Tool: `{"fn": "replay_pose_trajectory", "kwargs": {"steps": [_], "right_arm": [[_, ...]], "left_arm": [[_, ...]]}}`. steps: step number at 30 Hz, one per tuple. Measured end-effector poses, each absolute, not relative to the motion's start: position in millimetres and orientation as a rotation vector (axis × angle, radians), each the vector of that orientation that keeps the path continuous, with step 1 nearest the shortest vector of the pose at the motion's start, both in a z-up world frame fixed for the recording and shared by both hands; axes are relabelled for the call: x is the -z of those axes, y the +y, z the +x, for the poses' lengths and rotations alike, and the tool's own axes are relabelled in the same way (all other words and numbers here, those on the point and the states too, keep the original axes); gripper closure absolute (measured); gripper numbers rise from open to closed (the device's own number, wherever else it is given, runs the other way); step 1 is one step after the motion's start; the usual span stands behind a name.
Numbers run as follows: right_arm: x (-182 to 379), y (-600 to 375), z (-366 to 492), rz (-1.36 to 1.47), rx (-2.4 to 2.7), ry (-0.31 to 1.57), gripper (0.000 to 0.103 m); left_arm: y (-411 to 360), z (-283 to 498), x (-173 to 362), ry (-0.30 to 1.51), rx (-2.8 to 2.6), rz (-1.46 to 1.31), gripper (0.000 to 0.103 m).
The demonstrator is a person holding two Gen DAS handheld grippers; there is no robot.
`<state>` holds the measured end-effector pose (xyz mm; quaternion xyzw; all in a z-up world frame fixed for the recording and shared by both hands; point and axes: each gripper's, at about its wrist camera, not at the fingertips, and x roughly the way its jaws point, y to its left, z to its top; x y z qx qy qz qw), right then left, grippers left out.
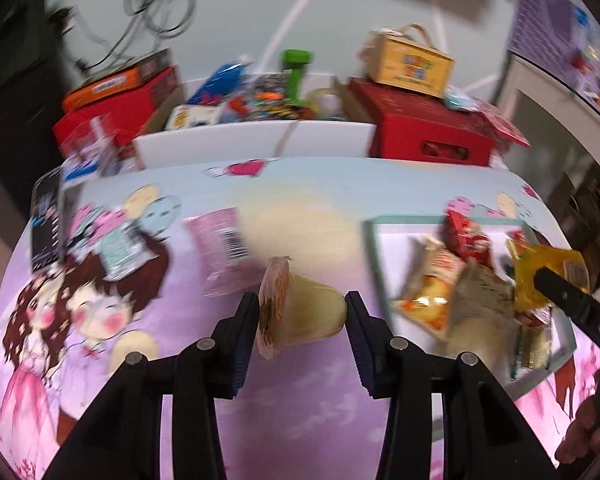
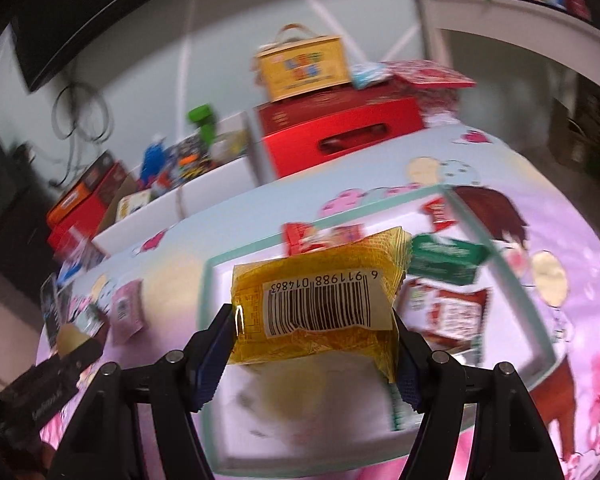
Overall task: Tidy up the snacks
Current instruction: 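Carry the cake and yellow bread pack over the white tray with both tools, then open both tools to drop the cake and yellow pack into the tray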
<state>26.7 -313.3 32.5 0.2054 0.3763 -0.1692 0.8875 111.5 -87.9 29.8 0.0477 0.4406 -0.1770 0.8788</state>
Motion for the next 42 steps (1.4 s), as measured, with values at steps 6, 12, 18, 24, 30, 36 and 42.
{"fn": "replay_pose_trajectory", "kwargs": {"steps": [6,12,18,24,30,36,42], "right_arm": [[-32,-352,9,0.482,0.432,0.763,0.030],[-25,-372,5,0.523,0.440,0.771,0.030],[-20,-383,7,0.546,0.437,0.776,0.030],[-14,-390,8,0.575,0.438,0.789,0.029],[-11,-393,9,0.578,0.435,0.800,0.029],[-10,-393,11,0.570,0.428,0.818,0.028],[-9,-391,13,0.559,0.418,0.838,0.024]], "left_arm": [[-145,97,-32,0.903,0.488,0.184,0.057],[-191,89,-35,0.880,0.579,0.277,0.057],[-224,94,-28,0.890,0.620,0.320,0.057],[-248,97,-16,0.904,0.641,0.365,0.057],[-256,96,-13,0.905,0.635,0.374,0.057],[-251,95,-18,0.896,0.615,0.380,0.044],[-232,96,-25,0.895,0.578,0.342,0.028]]}}
